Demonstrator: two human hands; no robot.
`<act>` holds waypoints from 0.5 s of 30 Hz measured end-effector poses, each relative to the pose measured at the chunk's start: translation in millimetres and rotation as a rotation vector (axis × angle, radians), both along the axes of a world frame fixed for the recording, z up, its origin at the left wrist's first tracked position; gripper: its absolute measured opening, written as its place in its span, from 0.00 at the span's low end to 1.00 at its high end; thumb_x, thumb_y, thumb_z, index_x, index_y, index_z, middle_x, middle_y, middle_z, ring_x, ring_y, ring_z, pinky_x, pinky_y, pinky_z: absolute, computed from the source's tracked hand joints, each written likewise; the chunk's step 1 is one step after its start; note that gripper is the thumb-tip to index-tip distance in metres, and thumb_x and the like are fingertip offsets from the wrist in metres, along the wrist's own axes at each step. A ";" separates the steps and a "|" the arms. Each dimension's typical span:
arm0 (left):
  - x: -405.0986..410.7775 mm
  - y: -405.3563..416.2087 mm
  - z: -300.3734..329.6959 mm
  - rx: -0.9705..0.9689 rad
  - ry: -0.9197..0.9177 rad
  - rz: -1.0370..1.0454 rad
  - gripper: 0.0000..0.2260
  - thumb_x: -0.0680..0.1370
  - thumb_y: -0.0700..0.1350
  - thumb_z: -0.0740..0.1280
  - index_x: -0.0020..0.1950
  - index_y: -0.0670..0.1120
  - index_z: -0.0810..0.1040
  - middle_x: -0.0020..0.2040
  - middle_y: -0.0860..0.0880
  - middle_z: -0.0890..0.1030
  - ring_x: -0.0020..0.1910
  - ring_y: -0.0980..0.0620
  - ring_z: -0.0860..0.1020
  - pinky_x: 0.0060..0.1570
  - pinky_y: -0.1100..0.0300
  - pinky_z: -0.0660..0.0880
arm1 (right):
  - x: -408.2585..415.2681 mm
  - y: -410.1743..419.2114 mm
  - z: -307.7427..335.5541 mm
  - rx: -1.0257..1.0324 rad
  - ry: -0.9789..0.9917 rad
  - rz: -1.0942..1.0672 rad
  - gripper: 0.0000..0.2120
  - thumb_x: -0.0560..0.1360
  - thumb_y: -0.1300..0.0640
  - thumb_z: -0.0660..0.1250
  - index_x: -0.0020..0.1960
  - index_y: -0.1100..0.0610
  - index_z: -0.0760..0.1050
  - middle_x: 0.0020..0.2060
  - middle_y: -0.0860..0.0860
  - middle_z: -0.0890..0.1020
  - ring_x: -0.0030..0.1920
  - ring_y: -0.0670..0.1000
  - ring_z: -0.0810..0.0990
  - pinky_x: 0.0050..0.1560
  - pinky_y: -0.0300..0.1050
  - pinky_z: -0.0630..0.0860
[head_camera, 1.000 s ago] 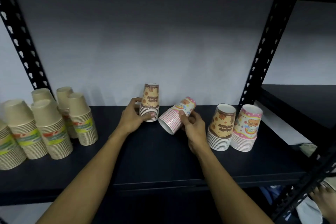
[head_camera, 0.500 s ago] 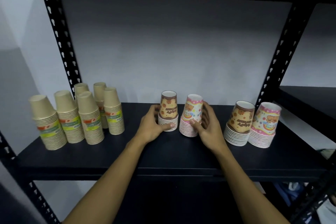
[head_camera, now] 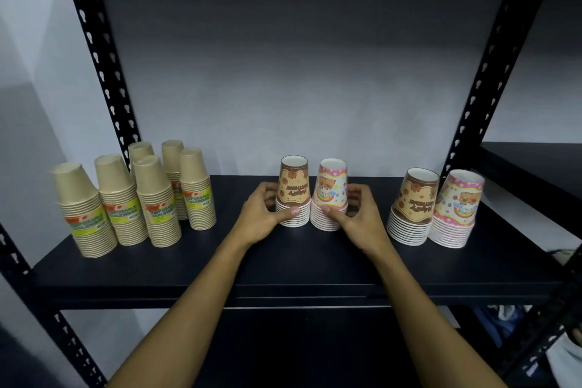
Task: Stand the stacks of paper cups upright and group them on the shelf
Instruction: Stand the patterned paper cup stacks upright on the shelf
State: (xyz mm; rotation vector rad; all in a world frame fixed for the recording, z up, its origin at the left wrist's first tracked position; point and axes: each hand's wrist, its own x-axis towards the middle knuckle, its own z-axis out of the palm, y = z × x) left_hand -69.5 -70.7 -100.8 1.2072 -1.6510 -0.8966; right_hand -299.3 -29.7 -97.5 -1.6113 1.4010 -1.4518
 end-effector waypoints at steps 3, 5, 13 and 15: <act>0.8 -0.8 0.1 0.016 -0.003 -0.029 0.33 0.65 0.54 0.82 0.65 0.51 0.72 0.64 0.52 0.81 0.62 0.54 0.79 0.67 0.48 0.74 | -2.6 -0.7 0.8 0.025 -0.022 0.028 0.27 0.71 0.56 0.77 0.66 0.53 0.69 0.60 0.48 0.79 0.60 0.44 0.78 0.61 0.43 0.76; 0.4 -0.5 0.2 0.015 -0.012 -0.036 0.33 0.65 0.54 0.81 0.66 0.52 0.72 0.64 0.52 0.80 0.63 0.54 0.78 0.68 0.50 0.73 | -2.0 -0.4 0.5 0.029 -0.024 0.027 0.28 0.71 0.54 0.78 0.66 0.53 0.69 0.60 0.47 0.79 0.60 0.42 0.78 0.62 0.44 0.76; -0.3 3.6 2.9 -0.038 -0.084 0.010 0.32 0.68 0.55 0.80 0.69 0.50 0.73 0.61 0.53 0.80 0.59 0.56 0.78 0.61 0.58 0.75 | -1.5 -1.4 0.6 0.015 0.029 0.002 0.29 0.71 0.54 0.78 0.68 0.55 0.70 0.60 0.49 0.80 0.57 0.44 0.80 0.59 0.42 0.78; -0.4 5.8 3.1 -0.040 -0.093 0.017 0.32 0.68 0.55 0.79 0.69 0.50 0.73 0.61 0.53 0.80 0.57 0.59 0.78 0.58 0.62 0.74 | -0.9 0.1 0.7 0.021 0.028 0.010 0.29 0.71 0.54 0.77 0.68 0.55 0.69 0.60 0.49 0.80 0.57 0.43 0.80 0.58 0.40 0.78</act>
